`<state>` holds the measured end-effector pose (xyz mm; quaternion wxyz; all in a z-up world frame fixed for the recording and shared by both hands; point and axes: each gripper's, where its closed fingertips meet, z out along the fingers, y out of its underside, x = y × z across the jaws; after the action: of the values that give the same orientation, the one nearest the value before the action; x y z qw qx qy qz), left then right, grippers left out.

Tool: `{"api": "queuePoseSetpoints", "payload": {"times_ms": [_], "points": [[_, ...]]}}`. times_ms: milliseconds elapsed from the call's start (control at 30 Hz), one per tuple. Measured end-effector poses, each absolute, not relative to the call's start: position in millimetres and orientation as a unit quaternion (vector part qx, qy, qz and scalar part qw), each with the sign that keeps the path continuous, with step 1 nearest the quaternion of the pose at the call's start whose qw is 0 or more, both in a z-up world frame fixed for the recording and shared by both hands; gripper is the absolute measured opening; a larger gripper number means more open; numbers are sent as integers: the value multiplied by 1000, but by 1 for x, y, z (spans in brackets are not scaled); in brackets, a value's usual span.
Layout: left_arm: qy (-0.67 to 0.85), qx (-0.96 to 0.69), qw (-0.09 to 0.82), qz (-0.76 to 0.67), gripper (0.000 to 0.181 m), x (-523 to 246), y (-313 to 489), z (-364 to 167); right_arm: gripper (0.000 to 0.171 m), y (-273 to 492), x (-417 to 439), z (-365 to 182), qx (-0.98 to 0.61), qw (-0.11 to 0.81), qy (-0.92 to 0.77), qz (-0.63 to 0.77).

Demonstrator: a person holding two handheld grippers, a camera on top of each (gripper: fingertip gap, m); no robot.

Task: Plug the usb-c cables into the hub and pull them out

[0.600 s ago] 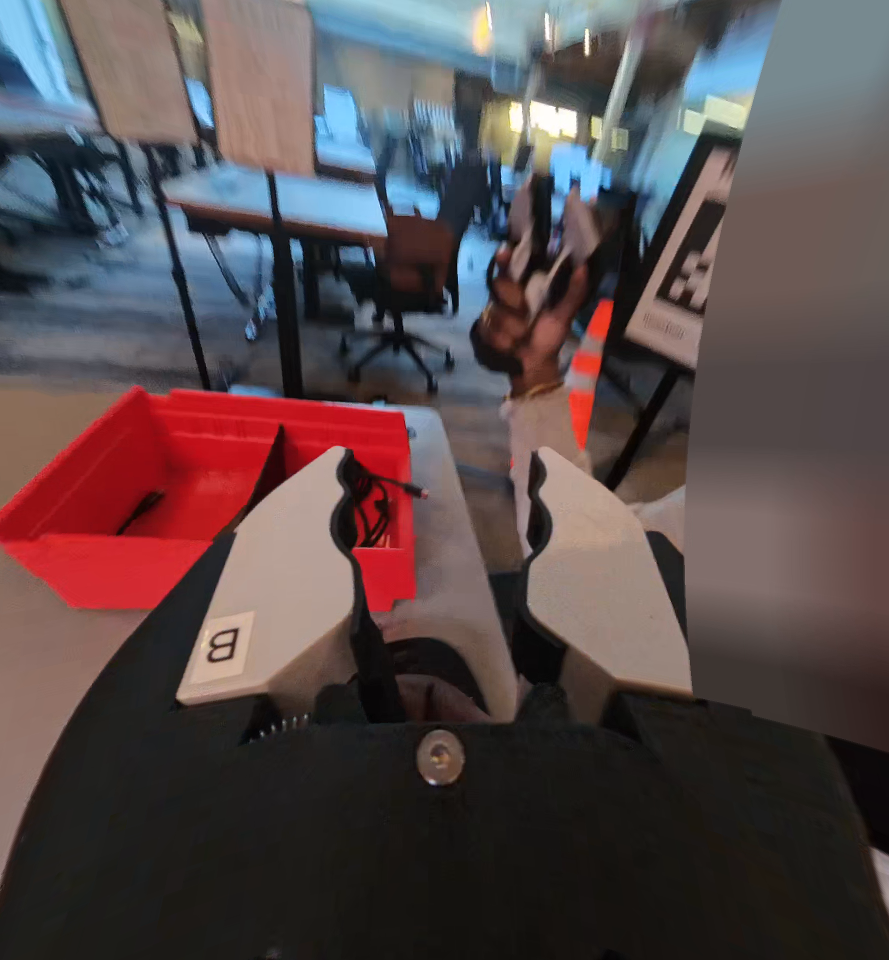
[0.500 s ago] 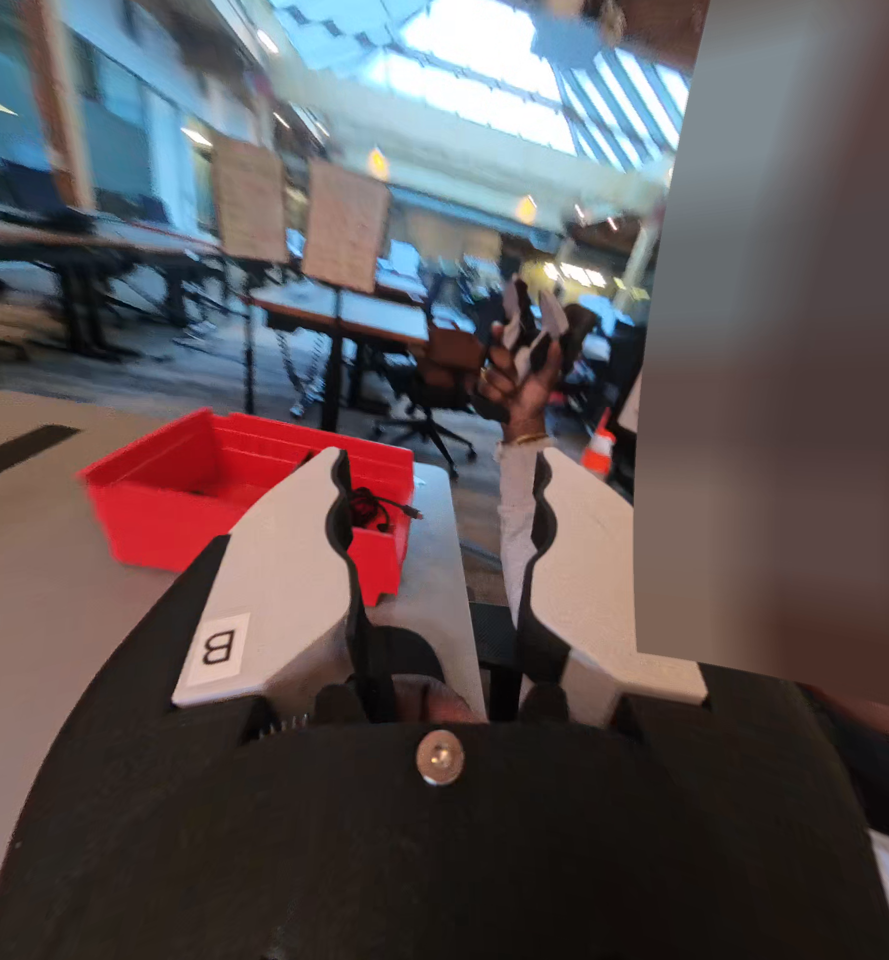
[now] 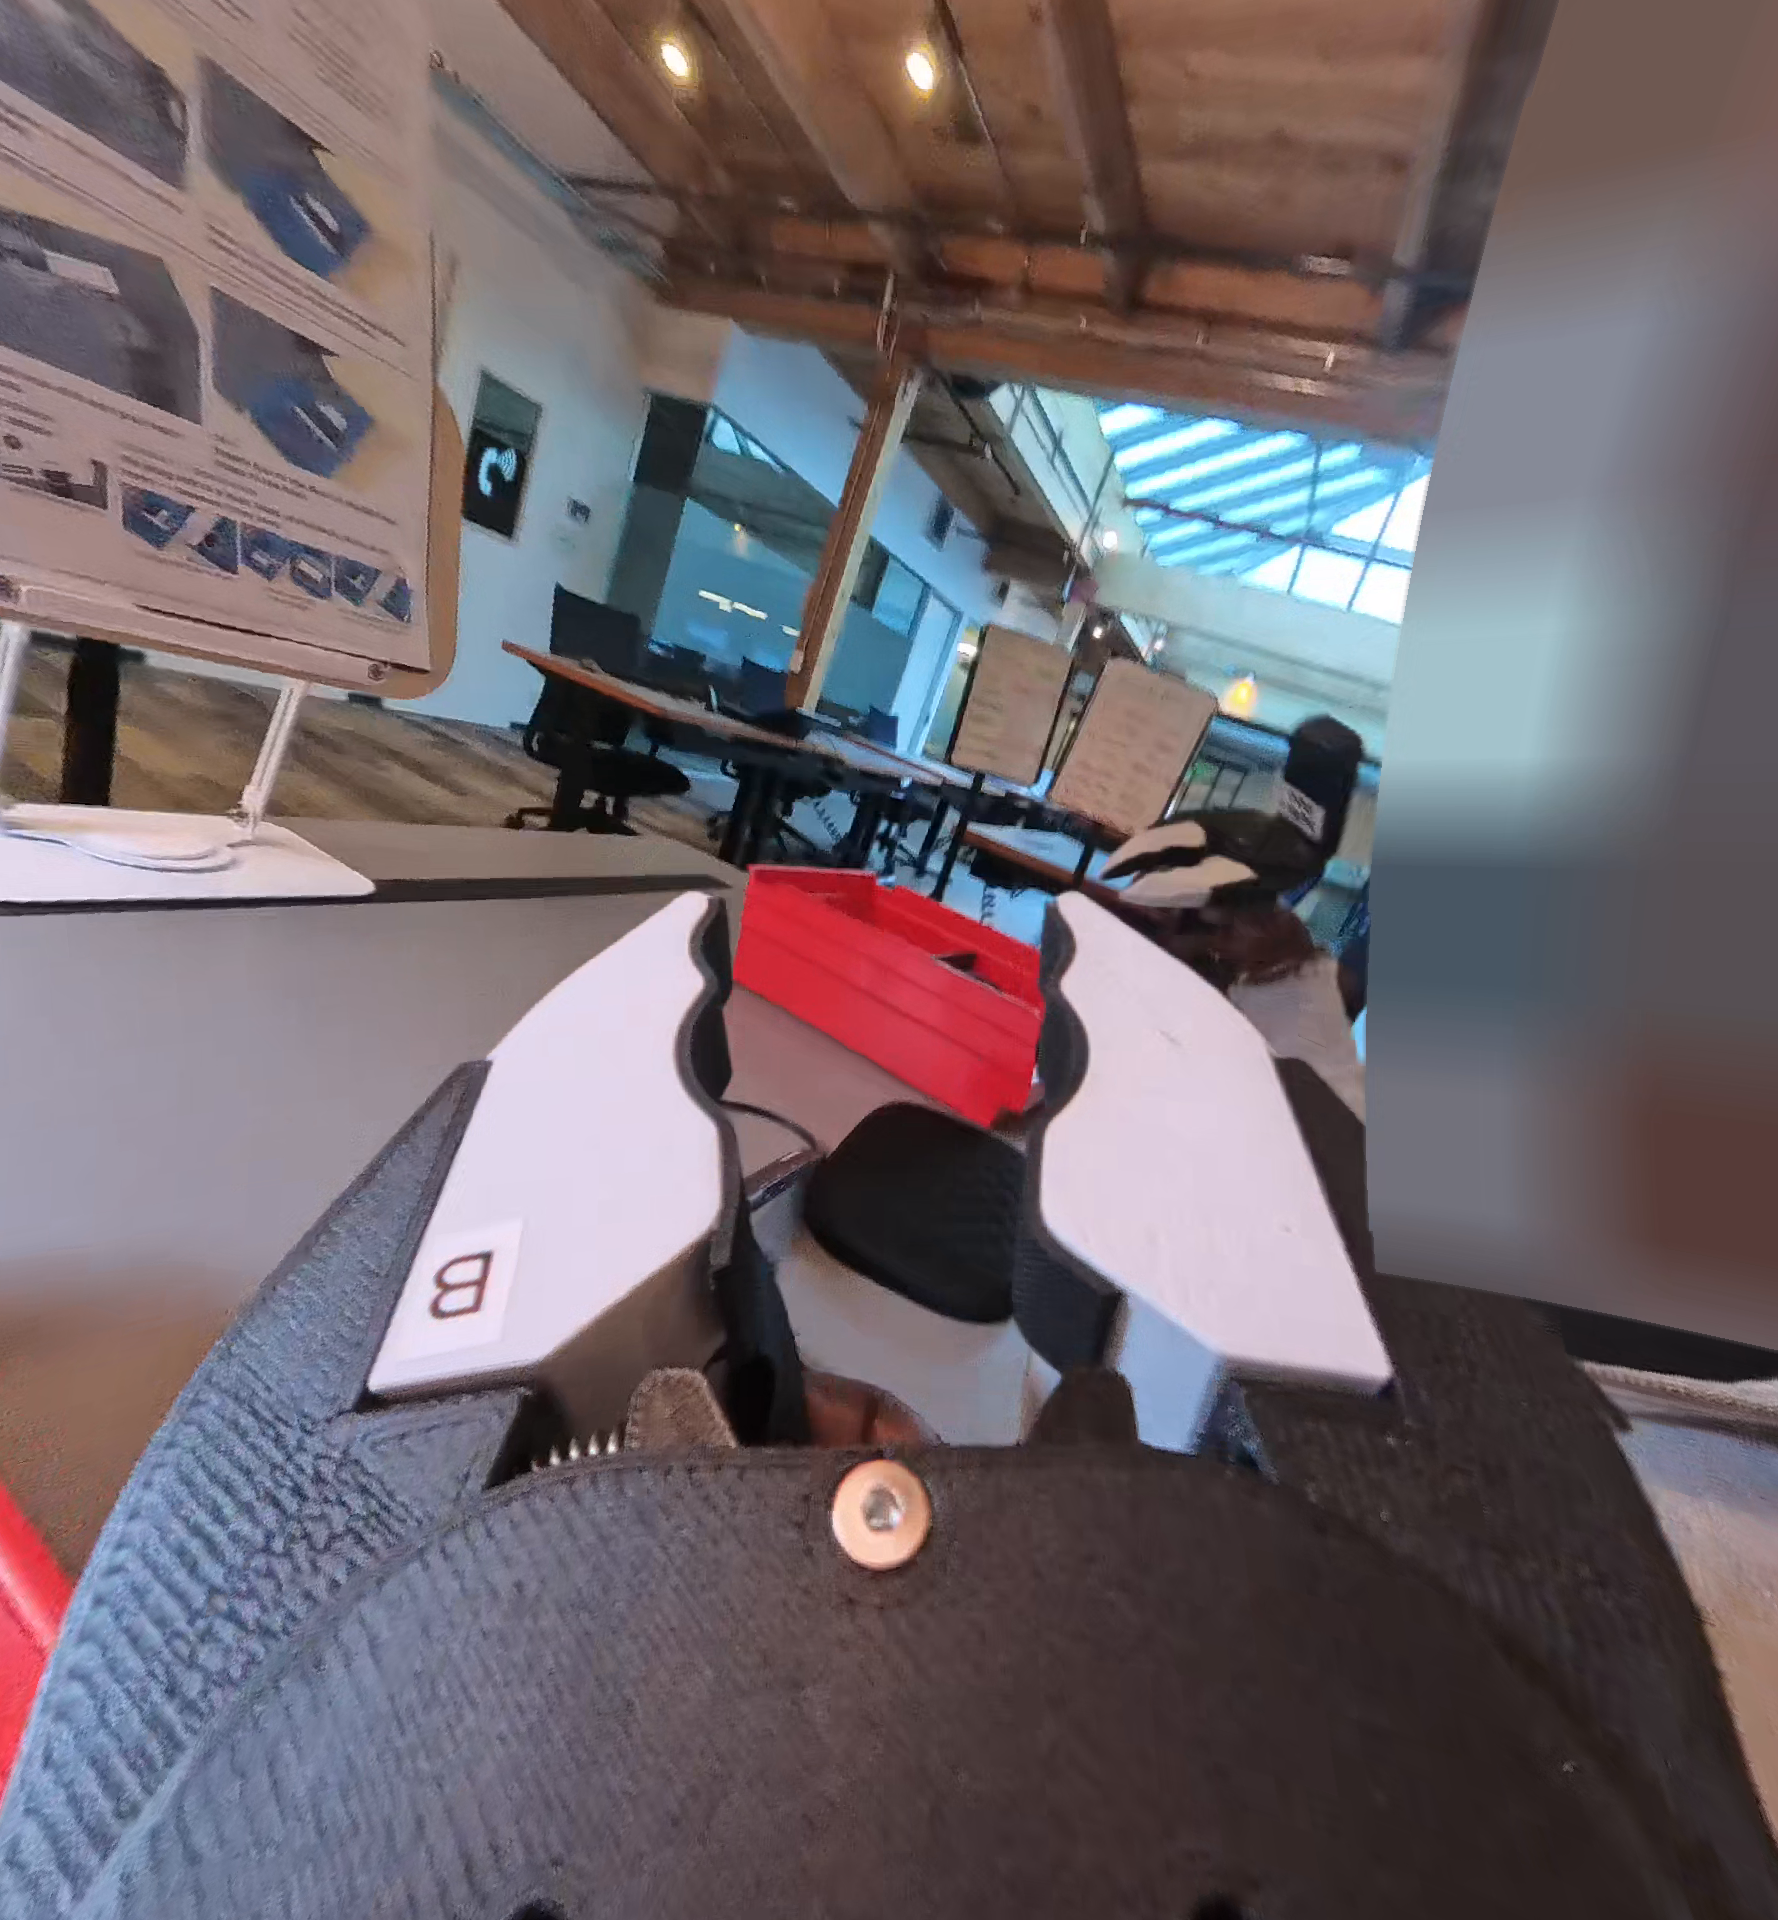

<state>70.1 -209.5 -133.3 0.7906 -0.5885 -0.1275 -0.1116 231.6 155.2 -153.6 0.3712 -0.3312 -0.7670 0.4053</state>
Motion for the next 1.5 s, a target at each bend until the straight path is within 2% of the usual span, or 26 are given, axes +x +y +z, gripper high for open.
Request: {"api": "queuePoseSetpoints", "payload": {"times_ms": [100,167,333,467,500,600,700,833,967,1233,1500], "points": [[-110,-599,788,-89,58,77,-204,-134,26,195,237,-231,-395,212,-861,240],[-102,-594,791,-107,56,83,-200,-133,31,232,245,-266,-415,154,-888,121],[-124,-578,795,-134,53,77,-189,-135,32,259,225,-298,-371,141,-916,53],[-127,-583,791,-136,52,75,-186,-139,31,282,220,-332,-335,111,-934,-56],[-128,-583,791,-134,52,74,-187,-140,25,287,220,-337,-323,107,-937,-76],[-141,-583,790,-125,51,67,-190,-142,21,280,219,-315,-304,104,-944,-75],[-142,-573,798,-122,50,65,-195,-141,20,269,212,-258,-303,142,-941,-42],[-148,-562,803,-130,50,63,-199,-142,20,277,216,-188,-311,177,-930,-82],[-148,-560,805,-131,48,63,-203,-141,20,271,222,-151,-323,187,-923,-91],[-132,-573,800,-114,48,66,-203,-144,20,274,223,-163,-336,162,-925,-73],[-143,-571,800,-115,48,60,-204,-148,22,292,226,-228,-376,112,-918,-50]]}}
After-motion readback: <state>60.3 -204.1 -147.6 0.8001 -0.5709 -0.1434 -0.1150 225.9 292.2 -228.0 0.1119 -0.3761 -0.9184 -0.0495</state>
